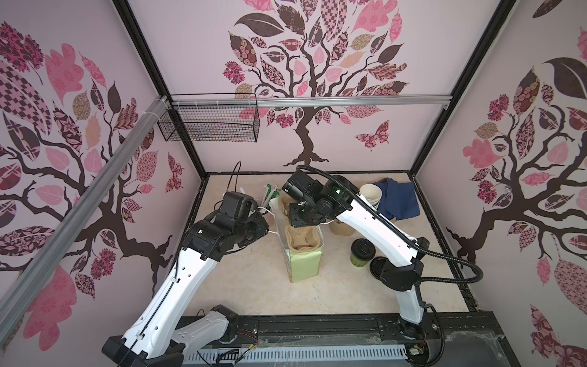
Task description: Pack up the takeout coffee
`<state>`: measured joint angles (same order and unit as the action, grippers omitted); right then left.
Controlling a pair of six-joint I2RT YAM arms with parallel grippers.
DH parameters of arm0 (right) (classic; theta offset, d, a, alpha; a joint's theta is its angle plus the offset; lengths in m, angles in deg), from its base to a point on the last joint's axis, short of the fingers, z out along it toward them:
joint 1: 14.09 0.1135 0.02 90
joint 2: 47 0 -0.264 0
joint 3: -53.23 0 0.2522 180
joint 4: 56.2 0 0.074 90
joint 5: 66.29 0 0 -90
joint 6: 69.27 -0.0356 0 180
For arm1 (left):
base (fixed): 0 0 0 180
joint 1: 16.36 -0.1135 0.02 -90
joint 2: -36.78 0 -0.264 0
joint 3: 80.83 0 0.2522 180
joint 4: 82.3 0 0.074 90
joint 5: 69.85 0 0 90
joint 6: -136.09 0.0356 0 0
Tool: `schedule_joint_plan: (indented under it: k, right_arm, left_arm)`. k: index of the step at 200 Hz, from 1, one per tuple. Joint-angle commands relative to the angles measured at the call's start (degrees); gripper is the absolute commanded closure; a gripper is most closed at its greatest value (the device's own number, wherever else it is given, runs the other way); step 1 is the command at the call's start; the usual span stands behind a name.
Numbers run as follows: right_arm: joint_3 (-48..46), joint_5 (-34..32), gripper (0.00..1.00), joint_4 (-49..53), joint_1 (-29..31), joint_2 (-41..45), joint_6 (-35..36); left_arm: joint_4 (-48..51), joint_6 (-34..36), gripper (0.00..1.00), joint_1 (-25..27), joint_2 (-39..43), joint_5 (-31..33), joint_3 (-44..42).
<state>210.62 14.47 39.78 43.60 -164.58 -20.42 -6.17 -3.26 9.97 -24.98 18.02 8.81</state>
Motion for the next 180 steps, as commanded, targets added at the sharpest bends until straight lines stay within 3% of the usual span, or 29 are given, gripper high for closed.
schedule_joint_plan:
  k: [1, 47, 180]
  right_arm:
    - [0.6, -0.8, 0.70, 1.4, 0.5, -2.5, 0.7]
    - [6.3, -0.6, 0.70, 1.1, 0.0, -4.3, 0.3]
    - [6.0, 1.7, 0.71, -5.3, -2.3, -2.9, -0.5]
  left_arm:
    - [-1.3, 0.5, 0.78, -0.2, 0.1, -1.0, -1.5]
    - [-1.7, 0.8, 0.81, -0.2, 0.2, -2.2, -2.8]
    - [-2.1, 1.2, 0.82, -0.2, -0.5, -3.2, -2.8]
